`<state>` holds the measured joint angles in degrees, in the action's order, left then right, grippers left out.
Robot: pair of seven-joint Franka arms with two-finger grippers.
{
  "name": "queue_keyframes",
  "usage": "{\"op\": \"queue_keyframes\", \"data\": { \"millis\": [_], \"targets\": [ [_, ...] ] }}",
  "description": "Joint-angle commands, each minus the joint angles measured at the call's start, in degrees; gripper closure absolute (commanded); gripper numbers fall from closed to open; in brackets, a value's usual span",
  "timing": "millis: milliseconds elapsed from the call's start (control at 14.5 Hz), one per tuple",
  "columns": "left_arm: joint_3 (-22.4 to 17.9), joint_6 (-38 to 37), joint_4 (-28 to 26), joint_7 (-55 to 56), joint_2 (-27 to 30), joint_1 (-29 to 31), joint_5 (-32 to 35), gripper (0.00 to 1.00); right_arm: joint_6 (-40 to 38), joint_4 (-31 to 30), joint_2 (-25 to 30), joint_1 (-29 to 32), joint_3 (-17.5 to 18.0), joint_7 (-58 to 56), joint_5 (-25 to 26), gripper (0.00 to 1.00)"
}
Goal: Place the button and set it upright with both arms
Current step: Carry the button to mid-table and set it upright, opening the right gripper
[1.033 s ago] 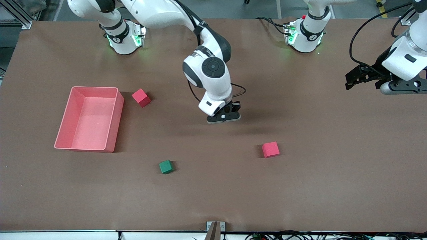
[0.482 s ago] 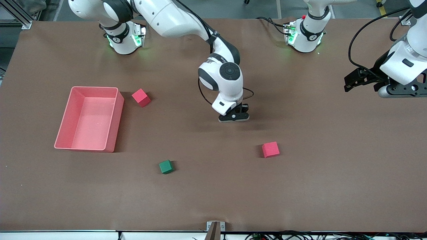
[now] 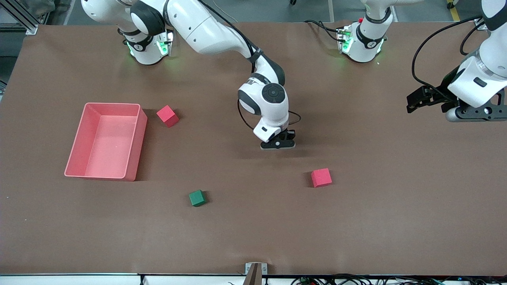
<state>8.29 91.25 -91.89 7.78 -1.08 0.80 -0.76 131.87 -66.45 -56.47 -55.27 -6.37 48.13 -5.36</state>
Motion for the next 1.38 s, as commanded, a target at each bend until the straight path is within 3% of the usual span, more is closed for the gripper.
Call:
{"op": "queue_keyframes", "data": {
  "millis": [0, 138, 275, 413, 551, 826, 1033, 1309],
  "targets": [
    [0.15, 0.16, 0.48, -0.66, -0.33, 0.16, 0.32, 0.0, -0.39, 1.42, -1.44, -0.72, -0.49, 1.27, 2.1, 0.95],
    [0.15, 0.16, 0.39, -0.66, -0.59, 0.25, 0.32, 0.0, -0.39, 1.42, -2.23, -0.81, -0.4, 0.04, 6.22, 0.9],
    [0.15, 0.24, 0.65, -0.57, -0.59, 0.25, 0.23, 0.0, -0.39, 1.33, -2.33, -0.72, -0.4, -1.1, 7.12, 0.8],
    [0.15, 0.24, 0.74, -0.57, -0.59, 0.34, 0.05, 0.0, -0.47, 1.33, -2.24, -0.37, -0.4, -2.16, 7.12, 0.47],
    [0.15, 0.42, 0.48, -0.66, -0.76, 0.34, 0.23, 0.0, -0.56, 1.33, -1.54, 0.16, -0.4, -2.25, 7.03, 0.0],
    [0.23, 1.91, 0.04, 0.13, -1.99, -0.19, 0.23, 0.0, -4.66, 0.45, 5.65, 3.49, -0.4, -2.33, 6.41, 0.0],
    [0.67, 3.14, -0.57, 0.83, -2.96, -0.36, -0.03, 0.0, -16.08, 0.54, 12.24, 5.86, -0.66, -2.25, 6.76, 0.0],
    [3.13, 7.79, -5.22, 1.27, -2.87, -0.54, -0.21, 0.0, -31.63, -0.34, 22.17, 8.33, -2.94, -4.43, 7.64, 0.0]
  ]
}}
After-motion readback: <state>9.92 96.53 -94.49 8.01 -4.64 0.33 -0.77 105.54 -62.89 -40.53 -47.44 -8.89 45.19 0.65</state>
